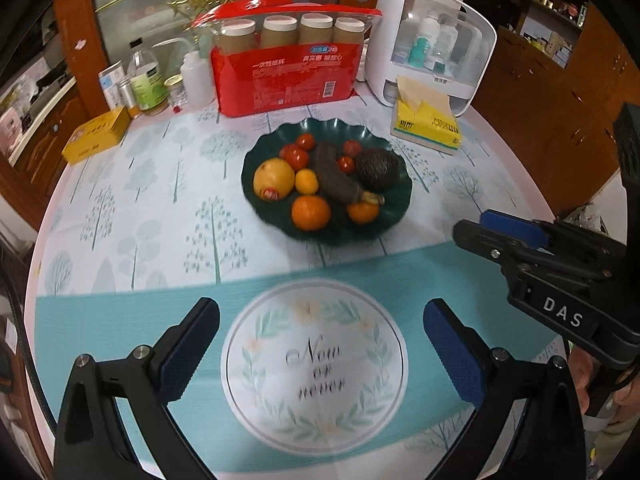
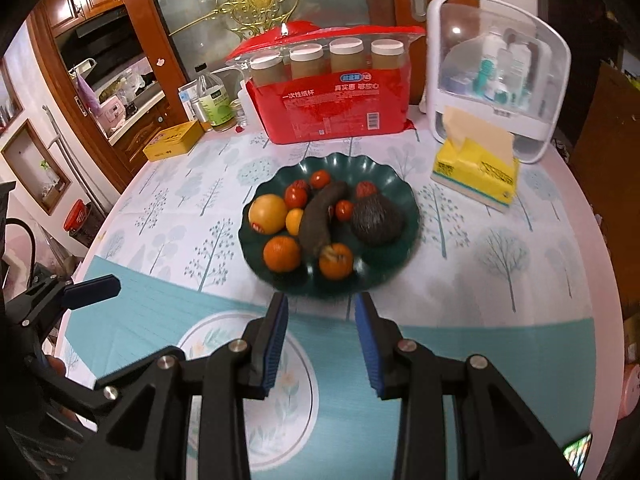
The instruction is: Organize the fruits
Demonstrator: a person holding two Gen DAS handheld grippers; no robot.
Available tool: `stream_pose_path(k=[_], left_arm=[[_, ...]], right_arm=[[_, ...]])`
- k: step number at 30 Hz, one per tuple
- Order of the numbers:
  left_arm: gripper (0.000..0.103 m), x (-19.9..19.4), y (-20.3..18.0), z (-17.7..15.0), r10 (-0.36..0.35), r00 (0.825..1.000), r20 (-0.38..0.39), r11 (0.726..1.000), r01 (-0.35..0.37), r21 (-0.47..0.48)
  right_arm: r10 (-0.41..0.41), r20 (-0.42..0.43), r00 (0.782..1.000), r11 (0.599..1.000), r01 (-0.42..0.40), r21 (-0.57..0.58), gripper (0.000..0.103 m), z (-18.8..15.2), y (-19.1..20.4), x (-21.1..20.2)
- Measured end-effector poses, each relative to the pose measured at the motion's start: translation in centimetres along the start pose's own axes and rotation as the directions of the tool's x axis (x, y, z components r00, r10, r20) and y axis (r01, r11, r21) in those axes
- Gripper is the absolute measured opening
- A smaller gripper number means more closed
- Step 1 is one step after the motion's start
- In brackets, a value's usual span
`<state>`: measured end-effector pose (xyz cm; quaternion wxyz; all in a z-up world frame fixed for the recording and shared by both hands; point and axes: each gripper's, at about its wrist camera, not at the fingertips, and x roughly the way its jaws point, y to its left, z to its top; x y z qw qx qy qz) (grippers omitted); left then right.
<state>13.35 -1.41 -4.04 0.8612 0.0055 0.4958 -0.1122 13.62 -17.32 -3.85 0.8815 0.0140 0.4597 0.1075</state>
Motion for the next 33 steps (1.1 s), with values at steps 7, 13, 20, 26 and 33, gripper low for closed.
stream_pose_path(k=[7, 13, 20, 26, 33], left_arm=[[0.101, -2.8, 0.1, -3.4, 0.024, 1.0, 0.009, 0.998, -0.024, -0.057], [0.101, -5.0, -0.6, -6.0, 0.078, 0.996, 0.03, 0.995, -0.076, -0.069], [0.101, -6.0, -2.1, -7.9, 0.12, 0.992, 0.042, 0.992, -0.118, -0.053], [0.101, -6.3, -2.5, -9.0, 0.121, 0.992, 0.036, 0.99, -0.118, -0.074], [0.101, -6.3, -1.6, -9.9, 0.119, 0.993, 0.019, 0.984, -0.116, -0.135]], right_arm=[[0.002, -0.002, 1.0, 1.0, -0.002, 0.001, 0.035, -4.3, 1.2, -3.2], [0.013, -0.01, 1.0, 1.0, -0.013, 0.019, 0.035, -7.2, 2.3, -5.5], [-0.008, -0.018, 1.0, 0.999, 0.009, 0.041, 0.035, -9.2, 2.6, -6.9], [-0.013, -0.008, 1.0, 0.999, 0.013, 0.036, 0.035, -9.9, 2.8, -7.8], [-0.008, -0.002, 1.0, 1.0, 0.008, 0.027, 0.035, -10.4, 3.2, -8.3]])
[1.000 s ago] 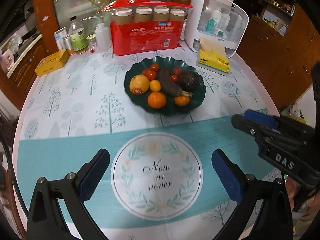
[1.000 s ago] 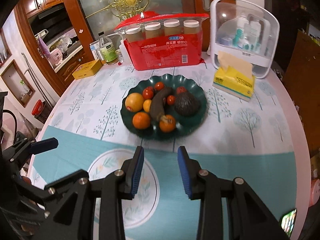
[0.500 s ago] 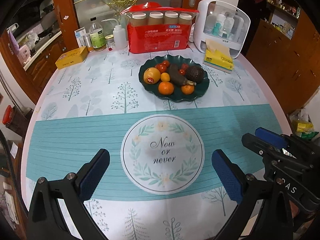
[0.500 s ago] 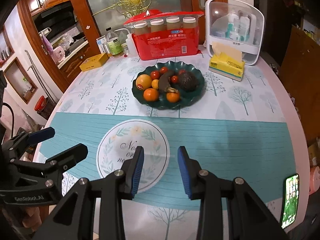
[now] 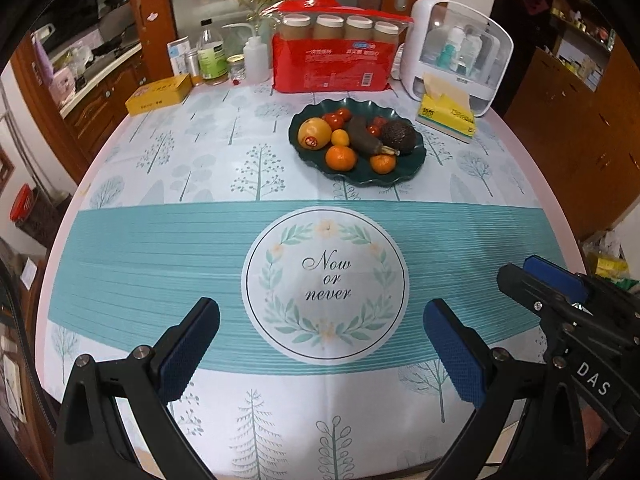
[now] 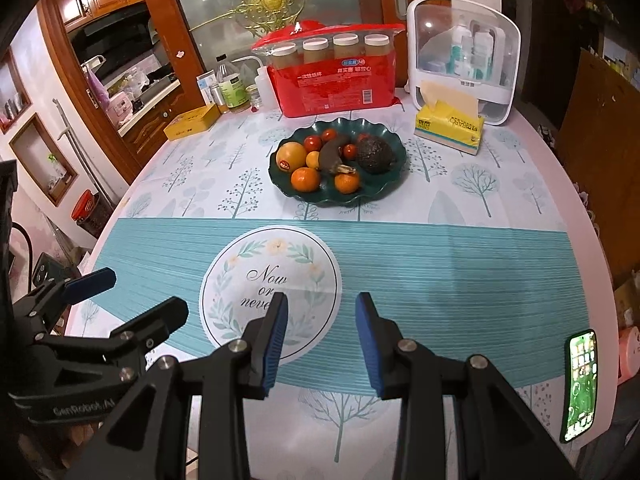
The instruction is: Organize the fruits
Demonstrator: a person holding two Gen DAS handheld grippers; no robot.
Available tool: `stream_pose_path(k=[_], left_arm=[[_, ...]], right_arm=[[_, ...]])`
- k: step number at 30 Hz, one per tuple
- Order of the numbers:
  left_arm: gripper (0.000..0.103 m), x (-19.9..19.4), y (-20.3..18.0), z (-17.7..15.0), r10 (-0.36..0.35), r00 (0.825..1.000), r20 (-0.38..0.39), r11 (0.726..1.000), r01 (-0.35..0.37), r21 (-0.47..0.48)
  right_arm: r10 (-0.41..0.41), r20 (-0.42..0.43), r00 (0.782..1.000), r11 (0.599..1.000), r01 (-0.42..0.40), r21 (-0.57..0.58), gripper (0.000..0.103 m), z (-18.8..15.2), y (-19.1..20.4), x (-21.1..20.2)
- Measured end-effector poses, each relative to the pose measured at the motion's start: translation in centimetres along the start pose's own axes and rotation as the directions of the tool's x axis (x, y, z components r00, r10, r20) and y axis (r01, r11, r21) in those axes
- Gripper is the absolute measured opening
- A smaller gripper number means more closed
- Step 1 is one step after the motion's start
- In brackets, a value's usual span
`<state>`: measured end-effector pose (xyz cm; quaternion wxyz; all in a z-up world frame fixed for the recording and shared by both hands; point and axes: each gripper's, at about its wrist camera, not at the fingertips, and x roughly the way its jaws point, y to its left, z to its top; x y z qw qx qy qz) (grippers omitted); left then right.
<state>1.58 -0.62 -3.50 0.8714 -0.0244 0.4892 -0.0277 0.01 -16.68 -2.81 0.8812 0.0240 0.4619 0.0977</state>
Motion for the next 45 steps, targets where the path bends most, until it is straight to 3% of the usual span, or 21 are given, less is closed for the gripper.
stream_pose_path(k=[7, 45], left_arm=[[0.101, 0.1, 0.4, -0.4, 0.016, 1.0, -0.006, 0.999, -0.016, -0.03], [0.101, 0.4, -0.4, 0.0, 0.03, 0.999, 0.01, 1.0, -0.03, -0.001]], right_arm=[[0.013, -0.004, 1.0, 1.0, -0.013, 0.0, 0.035, -0.2, 0.0, -0.1], [0.021, -0.019, 1.0, 0.999, -0.021, -0.026, 0.036, -0.1, 0.1, 1.1]])
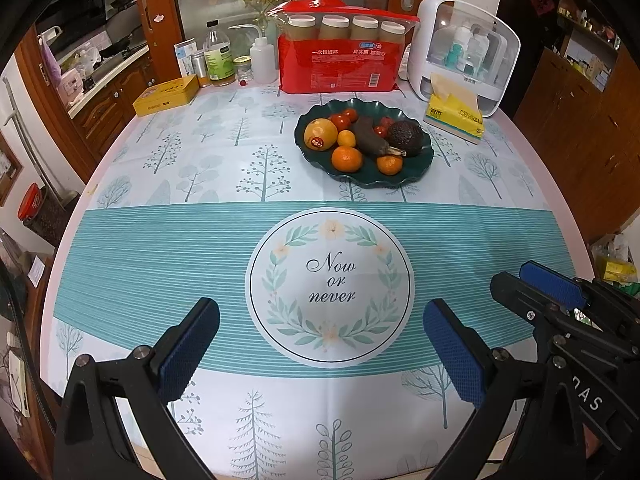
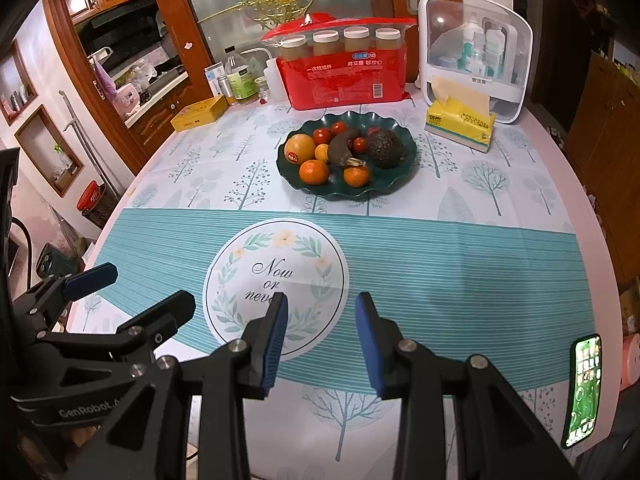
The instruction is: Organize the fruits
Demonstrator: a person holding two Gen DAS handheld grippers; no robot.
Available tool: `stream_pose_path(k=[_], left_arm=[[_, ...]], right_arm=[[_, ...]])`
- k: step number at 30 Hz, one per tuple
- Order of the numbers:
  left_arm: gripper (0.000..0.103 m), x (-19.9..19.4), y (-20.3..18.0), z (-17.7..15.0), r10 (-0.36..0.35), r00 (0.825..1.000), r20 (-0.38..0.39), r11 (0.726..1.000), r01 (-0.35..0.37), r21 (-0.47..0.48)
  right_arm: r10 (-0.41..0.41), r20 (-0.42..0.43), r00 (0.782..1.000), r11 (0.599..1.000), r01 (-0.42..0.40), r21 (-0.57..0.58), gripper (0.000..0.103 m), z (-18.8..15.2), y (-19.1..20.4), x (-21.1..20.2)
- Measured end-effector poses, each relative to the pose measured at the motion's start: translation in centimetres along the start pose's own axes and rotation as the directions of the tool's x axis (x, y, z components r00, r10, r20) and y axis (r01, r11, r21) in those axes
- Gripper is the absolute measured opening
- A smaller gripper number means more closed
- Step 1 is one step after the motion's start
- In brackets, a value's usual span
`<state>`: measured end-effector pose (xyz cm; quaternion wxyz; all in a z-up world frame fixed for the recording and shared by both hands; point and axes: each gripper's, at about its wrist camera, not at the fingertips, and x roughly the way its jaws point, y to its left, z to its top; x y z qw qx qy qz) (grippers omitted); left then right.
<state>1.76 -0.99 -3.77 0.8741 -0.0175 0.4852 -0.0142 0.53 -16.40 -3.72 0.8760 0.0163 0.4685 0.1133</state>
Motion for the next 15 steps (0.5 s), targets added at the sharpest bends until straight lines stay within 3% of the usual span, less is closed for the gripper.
stream_pose_path(k=[15], left_arm=[[0.101, 0.2, -0.2, 0.24, -0.002, 1.0, -0.003, 1.0, 0.002, 0.005]], right_arm=[[0.0, -0.008, 1.0, 1.0, 0.0, 0.01, 0.036, 0.1, -0.62, 0.35]])
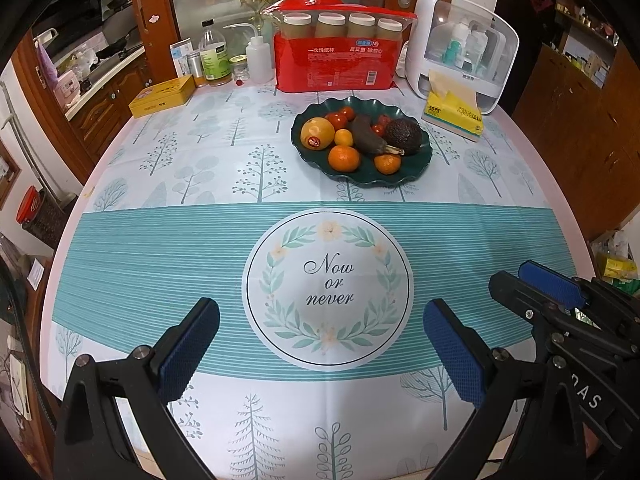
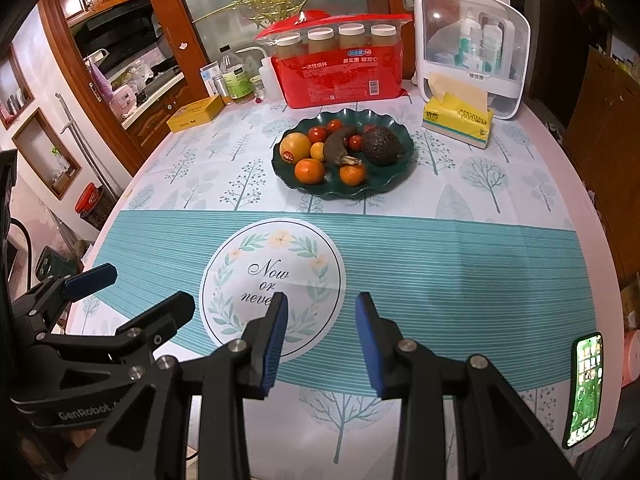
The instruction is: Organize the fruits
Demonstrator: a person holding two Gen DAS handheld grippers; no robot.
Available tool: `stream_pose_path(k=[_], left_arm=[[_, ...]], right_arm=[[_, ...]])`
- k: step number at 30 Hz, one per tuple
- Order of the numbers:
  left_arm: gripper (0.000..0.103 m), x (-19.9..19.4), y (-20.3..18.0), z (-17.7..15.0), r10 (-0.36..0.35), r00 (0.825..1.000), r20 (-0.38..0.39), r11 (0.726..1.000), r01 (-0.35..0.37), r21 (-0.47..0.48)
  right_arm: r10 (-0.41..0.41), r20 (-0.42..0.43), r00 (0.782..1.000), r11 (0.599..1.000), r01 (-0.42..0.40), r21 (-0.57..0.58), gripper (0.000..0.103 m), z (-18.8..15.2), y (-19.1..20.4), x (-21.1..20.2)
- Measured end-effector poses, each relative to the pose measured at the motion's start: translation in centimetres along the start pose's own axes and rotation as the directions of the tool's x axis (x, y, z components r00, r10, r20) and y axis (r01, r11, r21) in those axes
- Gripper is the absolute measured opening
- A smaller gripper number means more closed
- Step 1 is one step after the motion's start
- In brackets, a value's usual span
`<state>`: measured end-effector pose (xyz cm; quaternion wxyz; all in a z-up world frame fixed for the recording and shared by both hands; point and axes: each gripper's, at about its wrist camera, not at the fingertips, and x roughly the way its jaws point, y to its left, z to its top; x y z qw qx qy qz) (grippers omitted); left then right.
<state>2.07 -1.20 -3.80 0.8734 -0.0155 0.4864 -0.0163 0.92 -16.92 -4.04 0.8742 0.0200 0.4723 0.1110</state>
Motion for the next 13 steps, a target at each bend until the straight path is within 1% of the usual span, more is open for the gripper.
stream_pose_path(k=[13], left_arm=[[0.101, 0.43, 0.13, 0.01, -0.007, 1.0, -0.01, 1.0, 0.007, 0.011]], right_arm=[[-0.002, -0.01, 1.0, 1.0, 0.002, 0.01, 0.036, -0.17, -0.12, 0.31]])
